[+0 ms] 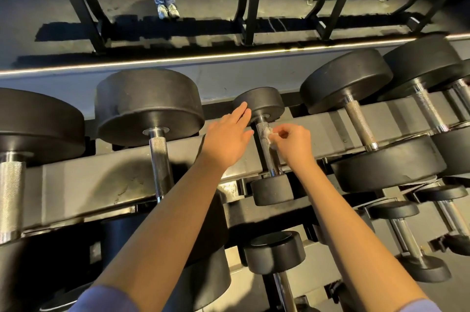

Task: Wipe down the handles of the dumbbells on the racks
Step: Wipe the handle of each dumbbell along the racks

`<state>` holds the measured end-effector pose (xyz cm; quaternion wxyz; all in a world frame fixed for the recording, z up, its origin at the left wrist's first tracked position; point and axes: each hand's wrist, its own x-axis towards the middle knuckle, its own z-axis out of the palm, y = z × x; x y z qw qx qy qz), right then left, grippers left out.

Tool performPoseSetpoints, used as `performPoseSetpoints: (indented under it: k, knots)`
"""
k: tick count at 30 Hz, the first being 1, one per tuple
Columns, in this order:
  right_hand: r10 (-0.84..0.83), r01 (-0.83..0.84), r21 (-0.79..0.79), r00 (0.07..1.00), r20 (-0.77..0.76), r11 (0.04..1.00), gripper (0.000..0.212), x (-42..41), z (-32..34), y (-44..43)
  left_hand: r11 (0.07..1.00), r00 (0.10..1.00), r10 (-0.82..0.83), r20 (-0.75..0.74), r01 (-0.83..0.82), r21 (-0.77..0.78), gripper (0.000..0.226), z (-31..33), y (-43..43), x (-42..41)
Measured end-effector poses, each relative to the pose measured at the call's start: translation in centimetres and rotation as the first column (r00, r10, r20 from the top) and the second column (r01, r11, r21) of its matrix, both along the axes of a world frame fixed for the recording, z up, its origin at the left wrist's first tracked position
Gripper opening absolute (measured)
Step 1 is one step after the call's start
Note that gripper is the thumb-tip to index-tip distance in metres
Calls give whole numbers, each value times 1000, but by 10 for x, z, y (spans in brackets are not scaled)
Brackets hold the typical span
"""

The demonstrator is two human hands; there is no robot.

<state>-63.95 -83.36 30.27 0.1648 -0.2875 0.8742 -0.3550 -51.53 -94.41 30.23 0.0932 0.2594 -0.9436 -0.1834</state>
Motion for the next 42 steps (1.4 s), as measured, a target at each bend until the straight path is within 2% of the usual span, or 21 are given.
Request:
performPoseSetpoints:
  k: [5, 9, 11, 14, 16, 18, 20, 22, 24, 27, 30, 32, 35, 42]
  knots:
    - [19, -36, 190, 996, 89, 981, 7, 9, 10, 21, 1000, 1000, 9, 25, -9, 30, 53, 0, 1, -2]
    - [90, -97, 284, 995, 38, 954, 14, 13, 8, 32, 999, 999, 10, 50, -12, 33, 55, 4, 2, -2]
    - [100, -101, 249, 995, 17, 963, 10, 16, 6, 36, 1000, 998, 12, 58, -12, 1, 56, 6, 4, -1]
    - [23, -25, 63, 999, 31, 998, 6, 18, 1, 43, 999, 1000, 2, 3, -2, -36, 48, 11, 11, 1]
    - [-22, 30, -80, 995, 101, 996, 10, 18, 4, 46, 995, 999, -40, -12, 41, 87, 38, 14, 21, 2]
    - [-18, 52, -171, 981, 193, 984, 12, 16, 10, 47, 945, 997, -70, -36, 78, 318, 36, 12, 37, 0]
    - [19, 45, -219, 960, 279, 975, 11, 14, 15, 45, 839, 992, 15, -127, 56, 541, 37, 8, 51, -3]
    - [57, 21, -229, 942, 330, 973, 9, 12, 17, 44, 740, 961, 170, -220, 23, 672, 28, 3, 58, -7]
    - [100, -21, -222, 930, 353, 975, 11, 8, 14, 44, 729, 931, 264, -253, -20, 685, 19, -2, 57, -9]
    - [138, -54, -236, 925, 355, 970, 21, 9, 7, 49, 731, 896, 376, -237, -130, 670, 16, -9, 55, -14]
    - [116, -100, -121, 984, 134, 988, 29, 18, -7, 58, 762, 826, 481, -296, -226, 606, 9, -11, 47, -20]
    - [86, -83, -57, 995, 46, 995, 31, 24, -15, 62, 799, 813, 481, -328, -252, 546, 9, -13, 40, -27]
    - [61, -60, -43, 998, 32, 997, 32, 24, -19, 61, 843, 848, 434, -306, -262, 470, 4, -20, 34, -42]
    - [67, -67, -74, 998, 1, 995, 25, 23, -23, 61, 827, 846, 454, -279, -283, 486, 11, -37, 46, -40]
